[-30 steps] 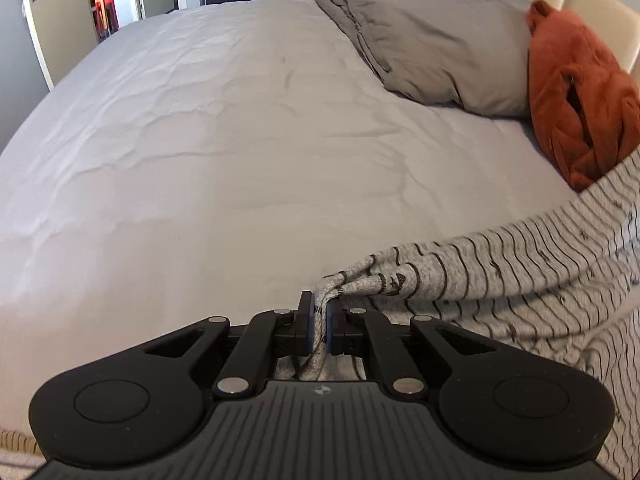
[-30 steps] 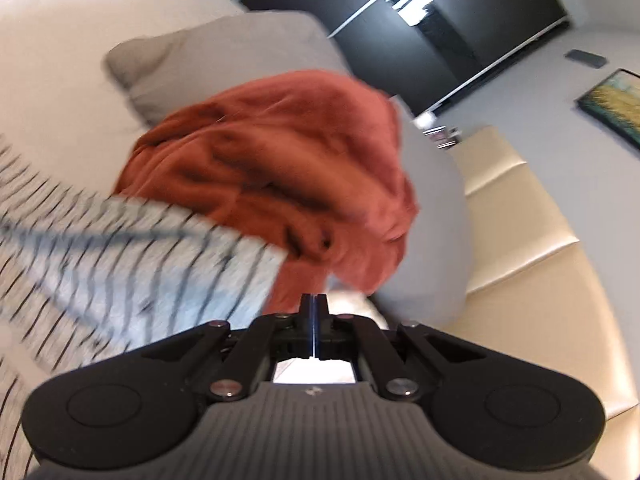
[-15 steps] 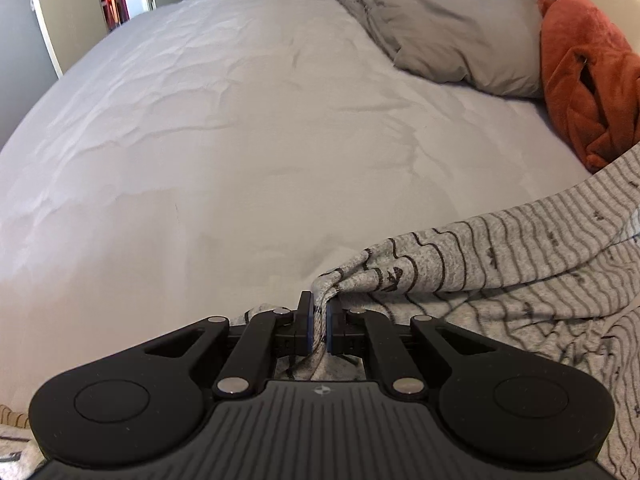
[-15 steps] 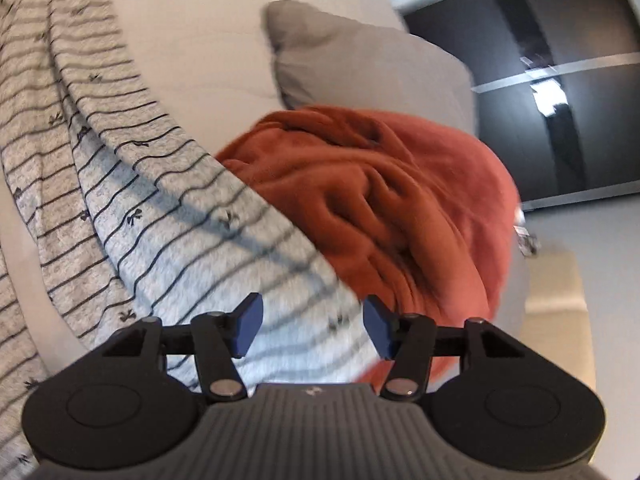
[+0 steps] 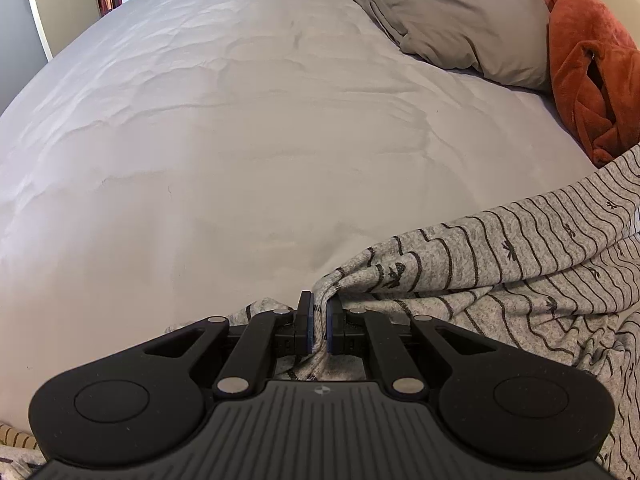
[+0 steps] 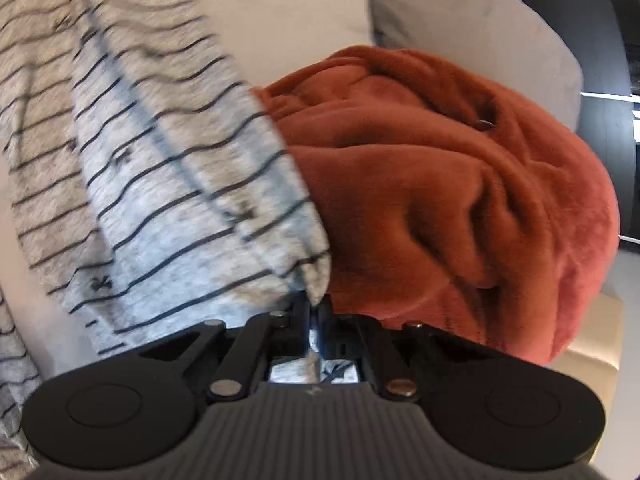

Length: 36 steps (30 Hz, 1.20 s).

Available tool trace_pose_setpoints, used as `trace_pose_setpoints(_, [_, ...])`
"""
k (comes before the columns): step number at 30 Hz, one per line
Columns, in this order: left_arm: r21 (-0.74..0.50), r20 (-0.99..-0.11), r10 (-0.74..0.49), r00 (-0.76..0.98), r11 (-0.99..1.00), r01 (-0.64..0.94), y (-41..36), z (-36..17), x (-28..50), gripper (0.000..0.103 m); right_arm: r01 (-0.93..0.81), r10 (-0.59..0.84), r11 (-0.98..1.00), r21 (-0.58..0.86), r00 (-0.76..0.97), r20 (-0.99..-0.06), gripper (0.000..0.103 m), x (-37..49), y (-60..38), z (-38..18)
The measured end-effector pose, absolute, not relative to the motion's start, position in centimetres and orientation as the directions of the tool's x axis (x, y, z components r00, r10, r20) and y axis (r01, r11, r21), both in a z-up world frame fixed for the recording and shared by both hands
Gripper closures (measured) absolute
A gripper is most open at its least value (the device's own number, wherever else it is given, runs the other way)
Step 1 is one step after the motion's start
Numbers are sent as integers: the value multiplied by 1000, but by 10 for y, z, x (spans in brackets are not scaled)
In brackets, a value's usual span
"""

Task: Fold clothes

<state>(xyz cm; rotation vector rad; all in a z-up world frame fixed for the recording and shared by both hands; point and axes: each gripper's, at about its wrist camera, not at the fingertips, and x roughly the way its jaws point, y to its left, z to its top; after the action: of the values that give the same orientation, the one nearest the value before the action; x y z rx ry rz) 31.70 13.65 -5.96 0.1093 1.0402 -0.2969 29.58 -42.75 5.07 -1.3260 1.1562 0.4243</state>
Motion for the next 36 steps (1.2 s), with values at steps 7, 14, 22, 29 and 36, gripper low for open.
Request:
trace_pose_setpoints(7, [-93,-849,-210,484,963,253,141,-44,309,99,-576,-338,498,-649,560,-756,99,273,-458,117])
trace_pose_setpoints(14, [-152,-789,-254,559,963,222,149,5,279,99,-331,-401,609,-720,655,-640,99,226,-481,164])
trace_pose_setpoints(22, [-146,-719,-289,633,952,269,141,57,205,99,-181,-474,645,-743,668,-574,99,165,-494,178])
trace_pose_setpoints(29, [-126,-723,-315,615,935,332,137,66,135,99,-130,-461,717,-685,650,-605,99,82,-508,163])
trace_pose_setpoints(36, [-65,-767,-295,570,920,387,140,50,87,100,-129,-424,782,-610,607,-672,99,-6,-513,117])
